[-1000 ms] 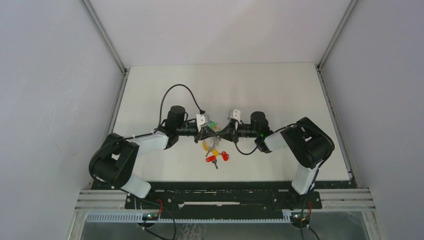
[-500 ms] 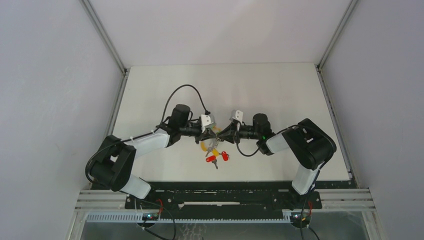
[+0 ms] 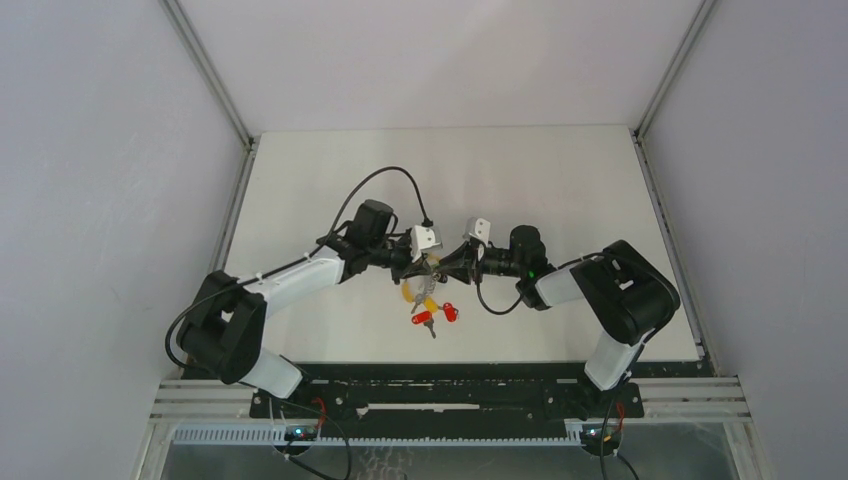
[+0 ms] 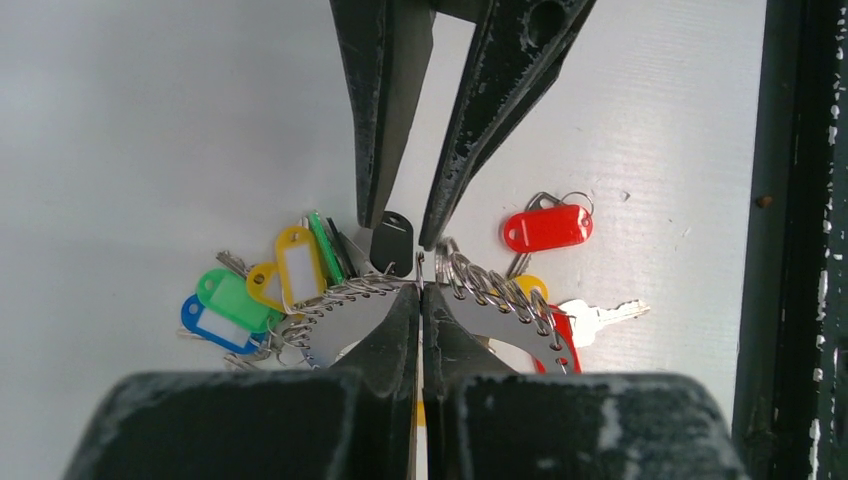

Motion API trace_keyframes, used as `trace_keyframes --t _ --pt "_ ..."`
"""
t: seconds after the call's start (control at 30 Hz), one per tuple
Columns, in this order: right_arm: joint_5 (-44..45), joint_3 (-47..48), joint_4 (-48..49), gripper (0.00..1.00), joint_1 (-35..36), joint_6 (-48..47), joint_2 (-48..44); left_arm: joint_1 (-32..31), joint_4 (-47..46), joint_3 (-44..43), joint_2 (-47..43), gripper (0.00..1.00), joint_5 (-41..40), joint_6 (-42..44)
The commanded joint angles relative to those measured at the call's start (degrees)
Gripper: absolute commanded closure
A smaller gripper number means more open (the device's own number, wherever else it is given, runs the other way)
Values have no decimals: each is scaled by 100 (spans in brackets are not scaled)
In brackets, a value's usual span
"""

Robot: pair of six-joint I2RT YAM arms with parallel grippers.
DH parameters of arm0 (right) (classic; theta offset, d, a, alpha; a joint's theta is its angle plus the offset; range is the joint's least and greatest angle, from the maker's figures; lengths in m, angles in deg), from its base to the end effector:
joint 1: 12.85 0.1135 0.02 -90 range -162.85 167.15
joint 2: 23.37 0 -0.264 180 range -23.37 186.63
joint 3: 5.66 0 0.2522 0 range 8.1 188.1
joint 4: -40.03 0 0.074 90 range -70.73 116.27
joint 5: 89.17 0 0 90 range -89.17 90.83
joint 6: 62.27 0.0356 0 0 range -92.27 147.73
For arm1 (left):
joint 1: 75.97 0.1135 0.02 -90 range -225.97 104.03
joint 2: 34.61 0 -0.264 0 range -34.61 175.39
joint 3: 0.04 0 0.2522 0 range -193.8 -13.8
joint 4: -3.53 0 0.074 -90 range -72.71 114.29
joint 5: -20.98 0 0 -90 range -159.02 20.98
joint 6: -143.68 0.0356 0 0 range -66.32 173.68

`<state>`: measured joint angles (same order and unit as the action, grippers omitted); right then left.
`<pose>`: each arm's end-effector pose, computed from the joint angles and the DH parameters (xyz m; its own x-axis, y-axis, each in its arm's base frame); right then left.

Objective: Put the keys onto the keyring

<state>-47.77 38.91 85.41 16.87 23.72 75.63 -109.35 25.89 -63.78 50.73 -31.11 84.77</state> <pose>0.2511 0.1741 0.1538 -0.0684 -0.0923 -0.9934 -0.9784 0.2011 0.0486 0.2439 -0.1869 0.2129 -0.0815 0.5416 -0.8367 0.9873 0.1586 0.0065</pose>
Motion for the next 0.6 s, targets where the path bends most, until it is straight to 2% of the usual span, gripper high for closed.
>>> trace_keyframes --t 0.0,0.43,0.57 --pt "-168 31 375 77 50 -71 29 -80 203 -367 -185 100 -47 152" --pt "-254 94 297 79 166 -99 157 -137 186 -443 -130 100 -108 107" --pt "-26 -16 212 80 173 -171 18 -134 211 -456 -114 100 -199 82"
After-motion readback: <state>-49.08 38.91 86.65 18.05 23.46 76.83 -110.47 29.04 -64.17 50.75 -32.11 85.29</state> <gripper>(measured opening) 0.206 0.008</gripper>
